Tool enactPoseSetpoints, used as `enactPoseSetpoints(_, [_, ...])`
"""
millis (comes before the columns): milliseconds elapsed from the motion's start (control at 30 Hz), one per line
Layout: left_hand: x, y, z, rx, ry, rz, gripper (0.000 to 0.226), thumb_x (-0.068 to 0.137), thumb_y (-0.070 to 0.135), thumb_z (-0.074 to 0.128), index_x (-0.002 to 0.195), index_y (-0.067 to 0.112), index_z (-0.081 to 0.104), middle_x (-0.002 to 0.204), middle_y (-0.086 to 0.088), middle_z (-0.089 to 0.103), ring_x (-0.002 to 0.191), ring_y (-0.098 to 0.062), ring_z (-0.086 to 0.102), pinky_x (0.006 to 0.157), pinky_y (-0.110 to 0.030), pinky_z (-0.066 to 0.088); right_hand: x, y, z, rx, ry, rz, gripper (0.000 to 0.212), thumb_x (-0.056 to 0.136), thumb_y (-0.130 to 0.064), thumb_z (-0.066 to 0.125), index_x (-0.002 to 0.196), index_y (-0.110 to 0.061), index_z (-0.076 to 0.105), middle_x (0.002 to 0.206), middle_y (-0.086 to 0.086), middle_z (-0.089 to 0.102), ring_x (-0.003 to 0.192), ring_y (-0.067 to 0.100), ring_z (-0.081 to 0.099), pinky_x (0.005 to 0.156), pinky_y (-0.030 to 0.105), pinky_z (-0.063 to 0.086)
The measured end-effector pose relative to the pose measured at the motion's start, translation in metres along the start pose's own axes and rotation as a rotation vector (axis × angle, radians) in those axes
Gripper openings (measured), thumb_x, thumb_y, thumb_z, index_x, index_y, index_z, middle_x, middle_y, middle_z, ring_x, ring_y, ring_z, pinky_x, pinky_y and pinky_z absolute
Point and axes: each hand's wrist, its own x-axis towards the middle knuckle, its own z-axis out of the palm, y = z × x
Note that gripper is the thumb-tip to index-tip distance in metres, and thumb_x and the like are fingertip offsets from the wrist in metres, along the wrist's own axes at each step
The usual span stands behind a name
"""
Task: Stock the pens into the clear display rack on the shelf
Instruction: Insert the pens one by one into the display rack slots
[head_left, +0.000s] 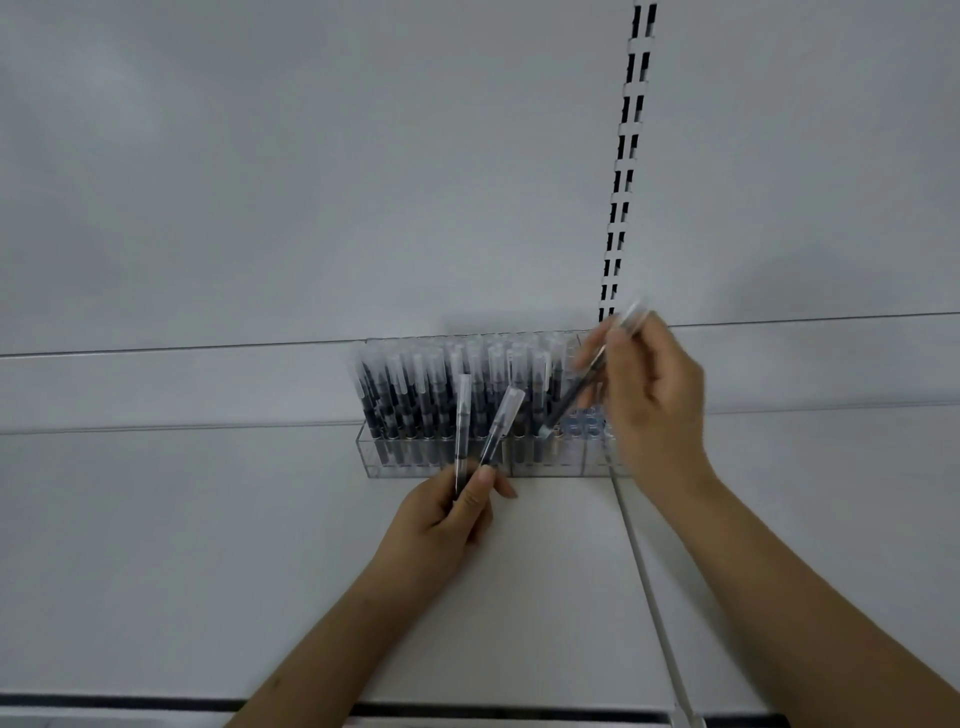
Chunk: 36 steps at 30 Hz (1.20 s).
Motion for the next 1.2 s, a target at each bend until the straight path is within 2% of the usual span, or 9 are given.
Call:
enactPoseSetpoints(67, [0.0, 0.001, 0.0, 0.006, -0.009, -0.003, 0.038, 0.091, 0.046, 0.038, 0.089, 0.019, 0.066, 0.058, 0.0, 0.046, 0.048, -0.008, 0.038, 0.049, -0.017, 0.033, 0.004, -0.001, -0.004, -0.039, 0.136, -0.01, 0.022, 0.105, -0.015, 0.043, 0.092, -0.002, 0.055, 0.076, 0.001, 0.065, 0.051, 0.018, 0.06, 0.049, 0.021, 0.047])
enactPoseSetpoints(133, [0.0, 0.001, -0.001, 0.005, -0.011, -0.006, 0.038, 0.091, 0.045, 0.038, 0.089, 0.018, 0.066, 0.058, 0.0, 0.046, 0.047, -0.007, 0.038, 0.05, -0.016, 0.033, 0.005, 0.003, -0.005, -0.144, 0.165, -0.032, 0.023, 0.105, -0.018, 0.043, 0.091, -0.002, 0.054, 0.073, 0.0, 0.065, 0.05, 0.018, 0.061, 0.048, 0.022, 0.046])
enactPoseSetpoints(233, [0.001, 0.0, -0.001, 0.021, -0.012, -0.008, 0.039, 0.091, 0.046, 0.037, 0.089, 0.02, 0.066, 0.057, 0.003, 0.047, 0.048, -0.007, 0.039, 0.051, -0.016, 0.034, 0.003, 0.008, -0.003, -0.29, 0.083, -0.088, 0.03, 0.103, -0.029, 0.042, 0.088, -0.005, 0.052, 0.069, 0.004, 0.063, 0.049, 0.022, 0.062, 0.045, 0.039, 0.049])
enactPoseSetpoints(300, [0.001, 0.0, -0.001, 0.025, -0.013, -0.013, 0.039, 0.091, 0.047, 0.037, 0.088, 0.021, 0.066, 0.056, 0.004, 0.047, 0.048, -0.008, 0.039, 0.05, -0.017, 0.034, 0.003, 0.009, -0.002, -0.402, 0.012, -0.122, 0.033, 0.102, -0.036, 0.04, 0.087, -0.009, 0.051, 0.062, 0.005, 0.06, 0.05, 0.028, 0.061, 0.046, 0.041, 0.047])
enactPoseSetpoints(433, [0.001, 0.0, -0.001, 0.026, -0.02, -0.015, 0.04, 0.091, 0.048, 0.037, 0.088, 0.02, 0.066, 0.056, 0.003, 0.047, 0.048, -0.01, 0.039, 0.05, -0.019, 0.034, 0.004, 0.009, -0.002, -0.523, -0.137, -0.144, 0.034, 0.102, -0.041, 0.039, 0.084, -0.014, 0.049, 0.056, 0.001, 0.055, 0.053, 0.022, 0.064, 0.05, 0.04, 0.048])
enactPoseSetpoints(667, [0.001, -0.002, -0.001, 0.021, -0.021, -0.013, 0.04, 0.092, 0.047, 0.038, 0.088, 0.02, 0.066, 0.056, 0.003, 0.046, 0.049, -0.008, 0.039, 0.051, -0.018, 0.034, 0.006, 0.012, -0.006, -0.481, -0.102, -0.127, 0.023, 0.103, -0.025, 0.051, 0.085, -0.01, 0.054, 0.058, -0.004, 0.063, 0.055, 0.004, 0.067, 0.052, 0.028, 0.054])
enactPoseSetpoints(767, [0.002, -0.002, -0.001, 0.032, -0.022, -0.006, 0.04, 0.091, 0.048, 0.038, 0.088, 0.02, 0.066, 0.056, 0.003, 0.047, 0.048, -0.008, 0.04, 0.051, -0.018, 0.035, 0.005, 0.014, -0.006, -0.538, -0.167, -0.15, 0.023, 0.103, -0.028, 0.048, 0.085, -0.015, 0.052, 0.059, -0.007, 0.062, 0.054, 0.003, 0.065, 0.052, 0.027, 0.053])
enactPoseSetpoints(933, [0.002, -0.003, -0.001, 0.036, -0.026, 0.001, 0.04, 0.091, 0.048, 0.038, 0.089, 0.021, 0.066, 0.056, 0.004, 0.048, 0.049, -0.008, 0.041, 0.053, -0.018, 0.036, 0.01, 0.02, -0.004, -0.853, -0.315, -0.212, 0.028, 0.101, -0.04, 0.044, 0.079, -0.023, 0.044, 0.05, -0.012, 0.042, 0.043, 0.005, 0.044, 0.044, 0.028, 0.043])
enactPoseSetpoints(1200, [0.003, -0.003, -0.002, 0.02, -0.02, -0.012, 0.038, 0.094, 0.046, 0.037, 0.087, 0.021, 0.066, 0.055, 0.003, 0.047, 0.049, -0.01, 0.04, 0.051, -0.02, 0.035, 0.011, 0.024, -0.01, -0.861, -0.308, -0.142, 0.046, 0.099, -0.035, 0.052, 0.059, -0.033, 0.031, 0.044, -0.015, 0.032, 0.039, -0.001, 0.034, 0.045, 0.02, 0.023])
